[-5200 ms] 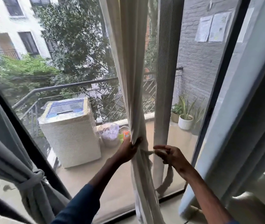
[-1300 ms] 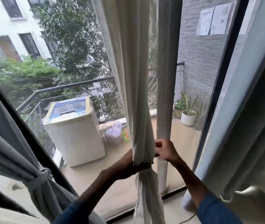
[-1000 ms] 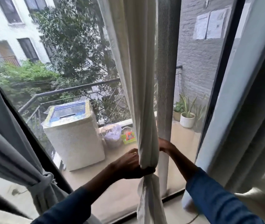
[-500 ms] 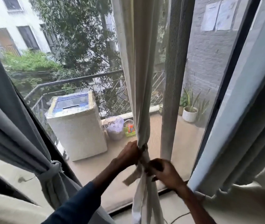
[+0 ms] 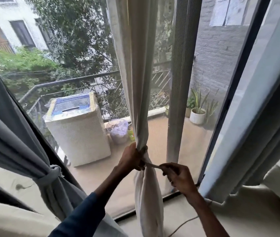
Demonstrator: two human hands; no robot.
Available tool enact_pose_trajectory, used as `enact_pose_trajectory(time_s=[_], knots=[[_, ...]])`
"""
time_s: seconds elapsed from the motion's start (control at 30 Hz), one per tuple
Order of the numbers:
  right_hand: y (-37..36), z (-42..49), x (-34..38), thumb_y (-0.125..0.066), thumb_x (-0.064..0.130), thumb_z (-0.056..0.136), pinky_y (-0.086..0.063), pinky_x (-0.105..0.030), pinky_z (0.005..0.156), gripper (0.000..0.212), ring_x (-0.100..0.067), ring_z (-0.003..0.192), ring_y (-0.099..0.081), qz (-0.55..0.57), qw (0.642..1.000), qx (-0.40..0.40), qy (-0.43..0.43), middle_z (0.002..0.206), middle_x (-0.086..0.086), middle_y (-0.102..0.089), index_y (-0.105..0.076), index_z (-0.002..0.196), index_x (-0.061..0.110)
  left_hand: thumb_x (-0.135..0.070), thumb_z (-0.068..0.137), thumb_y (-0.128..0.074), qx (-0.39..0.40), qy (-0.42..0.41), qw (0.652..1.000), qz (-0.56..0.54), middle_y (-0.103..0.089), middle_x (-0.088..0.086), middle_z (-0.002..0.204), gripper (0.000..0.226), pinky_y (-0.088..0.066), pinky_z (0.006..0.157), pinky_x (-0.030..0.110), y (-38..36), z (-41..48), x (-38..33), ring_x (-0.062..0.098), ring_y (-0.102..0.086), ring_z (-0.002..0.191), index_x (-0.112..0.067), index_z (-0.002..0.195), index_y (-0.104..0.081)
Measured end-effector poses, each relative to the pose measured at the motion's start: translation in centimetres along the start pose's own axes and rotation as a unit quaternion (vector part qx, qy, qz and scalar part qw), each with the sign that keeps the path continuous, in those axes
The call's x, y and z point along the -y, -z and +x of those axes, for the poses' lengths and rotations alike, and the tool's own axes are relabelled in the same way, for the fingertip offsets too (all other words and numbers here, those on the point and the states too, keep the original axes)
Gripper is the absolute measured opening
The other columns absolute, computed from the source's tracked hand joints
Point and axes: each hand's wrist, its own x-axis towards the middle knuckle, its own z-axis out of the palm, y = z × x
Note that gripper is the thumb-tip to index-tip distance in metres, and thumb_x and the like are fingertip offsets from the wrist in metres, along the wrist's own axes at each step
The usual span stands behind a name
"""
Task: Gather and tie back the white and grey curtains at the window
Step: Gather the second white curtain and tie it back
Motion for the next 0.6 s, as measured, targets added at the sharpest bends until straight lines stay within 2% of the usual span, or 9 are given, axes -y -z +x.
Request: enact_pose_trajectory(time_s=[0.07, 0.13, 0.2, 0.23, 0.3, 0.37, 0.47, 0.53, 0.6], knots=[[1.2, 0.3, 0.6, -0.07, 0.006, 0.09, -0.03, -0.023, 0.045, 0.012, -0.018, 0.055, -0.043, 0.069, 0.997, -0.019, -0.039, 0.068, -0.01, -0.066, -0.081, 0.089, 0.012, -0.036, 0.095, -0.062, 0.018, -0.017, 1.0, -0.011, -0.07, 0.017, 0.061, 0.025, -0.06, 0.05, 0.047, 0.3, -0.5, -0.2, 0.035, -0.071, 0.054, -0.012, 0.094, -0.057], [1.6, 0.4, 1.4, -0.067, 0.001, 0.09, -0.043, -0.023, 0.047, 0.014, -0.02, 0.062, -0.055, 0.13, 0.989, -0.031, -0.061, 0.076, -0.013, -0.07, -0.078, 0.096, 0.006, -0.04, 0.093, -0.066, 0.04, -0.02, 0.999, -0.025, -0.07, 0.019, 0.064, 0.027, -0.06, 0.05, 0.042, 0.3, -0.8, -0.4, 0.036, -0.071, 0.056, -0.014, 0.093, -0.058], [1.6, 0.7, 2.4, -0.066, 0.0, 0.09, -0.059, -0.028, 0.06, 0.017, -0.025, 0.075, -0.07, 0.164, 0.985, -0.024, -0.052, 0.088, -0.017, -0.075, -0.074, 0.105, 0.002, -0.04, 0.092, -0.067, 0.049, -0.014, 0.999, -0.021, -0.071, 0.022, 0.067, 0.031, -0.06, 0.051, 0.044, 0.0, -0.9, -0.6, 0.037, -0.071, 0.057, -0.01, 0.091, -0.06], [1.5, 0.9, 2.9, -0.066, 0.0, 0.09, -0.062, -0.032, 0.067, 0.018, -0.028, 0.081, -0.074, 0.167, 0.985, -0.018, -0.038, 0.093, -0.019, -0.076, -0.072, 0.108, 0.0, -0.04, 0.092, -0.067, 0.051, -0.013, 0.998, -0.018, -0.071, 0.023, 0.068, 0.034, -0.06, 0.051, 0.045, -0.1, -1.0, -0.7, 0.037, -0.071, 0.056, -0.007, 0.091, -0.061], [1.2, 1.4, 3.8, -0.063, 0.002, 0.094, -0.063, -0.038, 0.069, 0.014, -0.032, 0.084, -0.076, 0.132, 0.991, -0.02, -0.004, 0.091, -0.021, -0.076, -0.071, 0.105, -0.002, -0.046, 0.093, -0.064, 0.057, -0.008, 0.998, -0.006, -0.071, 0.021, 0.068, 0.041, -0.06, 0.051, 0.045, -0.5, -0.9, -1.1, 0.035, -0.071, 0.056, -0.005, 0.096, -0.064], [1.2, 2.2, 4.1, -0.061, 0.006, 0.097, -0.062, -0.038, 0.058, 0.013, -0.033, 0.074, -0.075, 0.042, 0.997, -0.06, 0.03, 0.079, -0.014, -0.077, -0.073, 0.097, 0.001, -0.053, 0.094, -0.058, 0.068, 0.006, 0.998, -0.012, -0.072, 0.021, 0.069, 0.051, -0.06, 0.049, 0.043, -0.6, -0.9, -1.4, 0.037, -0.071, 0.057, -0.003, 0.101, -0.063], [1.2, 3.2, 4.1, -0.071, 0.01, 0.091, -0.059, -0.038, 0.052, 0.009, -0.022, 0.059, -0.071, -0.098, 0.986, -0.103, 0.088, 0.067, -0.004, -0.073, -0.077, 0.085, 0.014, -0.059, 0.094, -0.054, 0.079, 0.026, 0.996, -0.033, -0.071, 0.024, 0.072, 0.058, -0.061, 0.053, 0.048, -0.7, -0.8, -1.6, 0.041, -0.07, 0.058, -0.002, 0.103, -0.06], [0.8, 3.1, 4.6, -0.076, 0.009, 0.087, -0.056, -0.034, 0.048, 0.007, -0.016, 0.053, -0.069, -0.111, 0.98, -0.122, 0.108, 0.066, -0.005, -0.071, -0.077, 0.082, 0.014, -0.061, 0.093, -0.053, 0.081, 0.03, 0.996, -0.036, -0.071, 0.027, 0.074, 0.062, -0.061, 0.055, 0.05, -0.7, -0.7, -1.8, 0.041, -0.07, 0.059, -0.001, 0.103, -0.059], [0.1, 2.8, 5.0, -0.078, 0.001, 0.083, -0.055, -0.028, 0.047, 0.01, -0.013, 0.055, -0.07, -0.082, 0.975, -0.158, 0.135, 0.071, -0.004, -0.073, -0.075, 0.083, 0.011, -0.064, 0.092, -0.052, 0.086, 0.038, 0.995, -0.041, -0.071, 0.028, 0.075, 0.069, -0.061, 0.057, 0.05, -0.8, -0.7, -2.0, 0.042, -0.071, 0.061, 0.003, 0.103, -0.059]])
